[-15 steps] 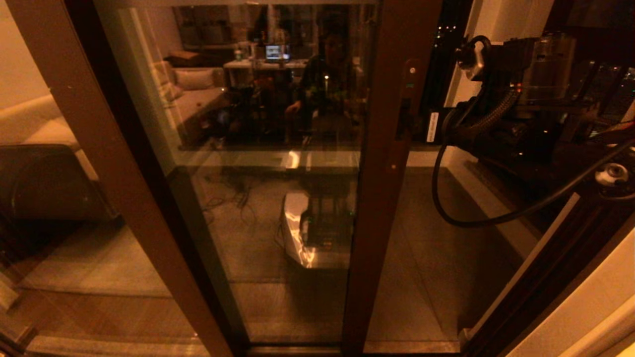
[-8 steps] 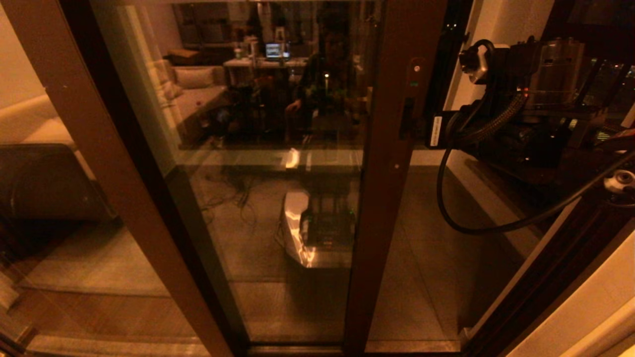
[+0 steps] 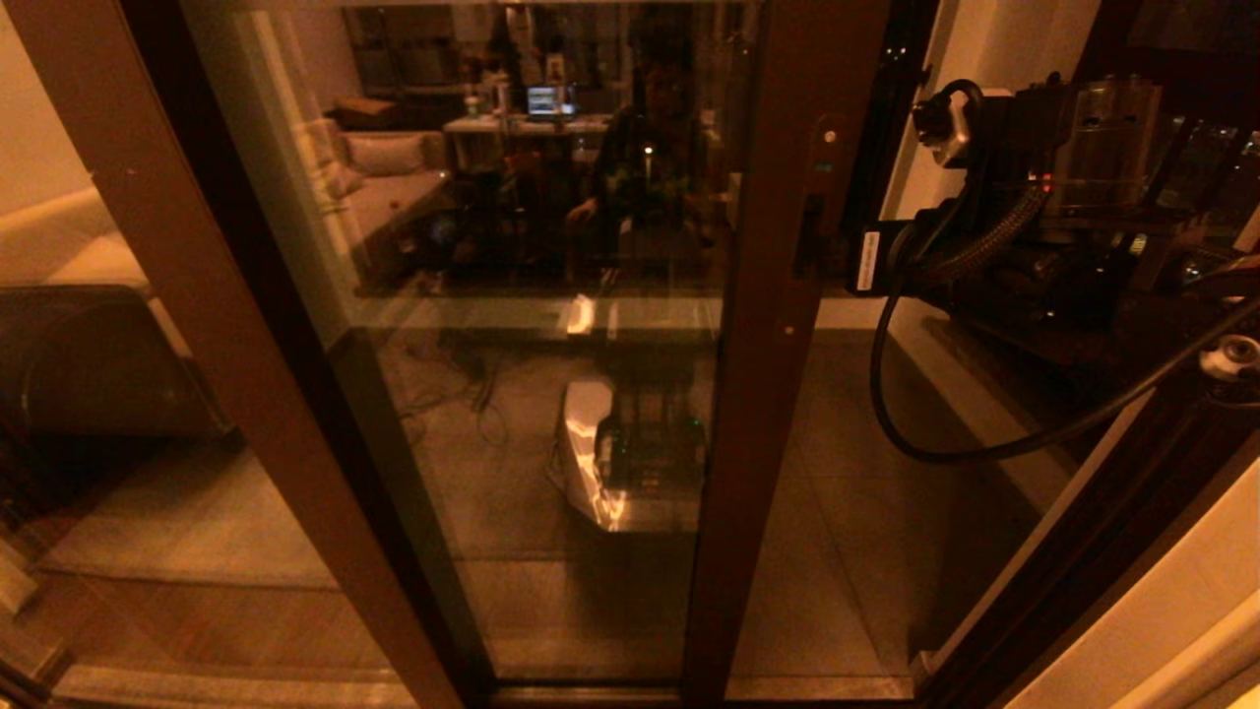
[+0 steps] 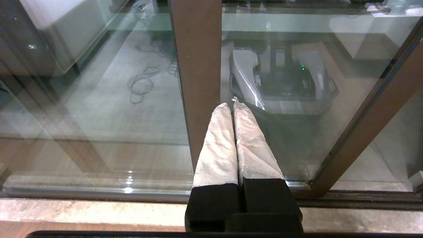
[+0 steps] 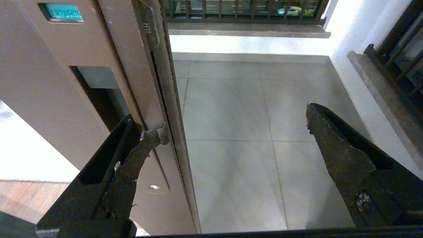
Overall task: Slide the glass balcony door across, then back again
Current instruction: Close the slid door
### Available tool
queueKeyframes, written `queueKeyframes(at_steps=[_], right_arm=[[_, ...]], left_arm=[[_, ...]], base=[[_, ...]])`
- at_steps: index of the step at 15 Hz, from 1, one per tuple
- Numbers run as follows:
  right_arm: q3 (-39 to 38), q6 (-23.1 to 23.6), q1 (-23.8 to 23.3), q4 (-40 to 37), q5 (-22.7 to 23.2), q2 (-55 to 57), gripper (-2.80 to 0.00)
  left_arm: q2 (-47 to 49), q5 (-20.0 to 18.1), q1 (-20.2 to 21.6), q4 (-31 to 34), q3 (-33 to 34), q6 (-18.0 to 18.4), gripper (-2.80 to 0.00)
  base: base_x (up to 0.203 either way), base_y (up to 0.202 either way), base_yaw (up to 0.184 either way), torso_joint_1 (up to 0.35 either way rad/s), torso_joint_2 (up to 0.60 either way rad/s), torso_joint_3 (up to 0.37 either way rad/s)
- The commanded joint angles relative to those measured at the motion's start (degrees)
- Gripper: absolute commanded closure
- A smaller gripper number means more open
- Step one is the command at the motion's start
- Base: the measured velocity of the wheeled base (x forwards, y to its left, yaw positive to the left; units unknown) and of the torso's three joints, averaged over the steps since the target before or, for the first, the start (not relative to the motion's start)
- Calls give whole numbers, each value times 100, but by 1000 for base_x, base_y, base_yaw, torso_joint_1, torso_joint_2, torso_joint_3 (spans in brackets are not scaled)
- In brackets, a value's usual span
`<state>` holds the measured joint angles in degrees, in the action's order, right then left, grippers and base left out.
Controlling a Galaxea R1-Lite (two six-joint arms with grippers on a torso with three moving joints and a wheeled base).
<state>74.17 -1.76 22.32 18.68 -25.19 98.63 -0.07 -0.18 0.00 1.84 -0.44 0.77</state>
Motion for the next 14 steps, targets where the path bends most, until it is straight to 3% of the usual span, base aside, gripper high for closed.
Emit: queueKeyframes(at_steps=[1, 14], right_arm=[[-16, 0, -17, 13, -34, -19, -280], [-99, 6, -184, 13, -30, -72, -280]], left_arm=[[-10, 1, 0, -6, 0, 2, 0], [-10, 1, 0, 0, 0, 2, 0]], base=[[0, 0, 0, 0, 0, 0], [0, 0, 0, 0, 0, 0]])
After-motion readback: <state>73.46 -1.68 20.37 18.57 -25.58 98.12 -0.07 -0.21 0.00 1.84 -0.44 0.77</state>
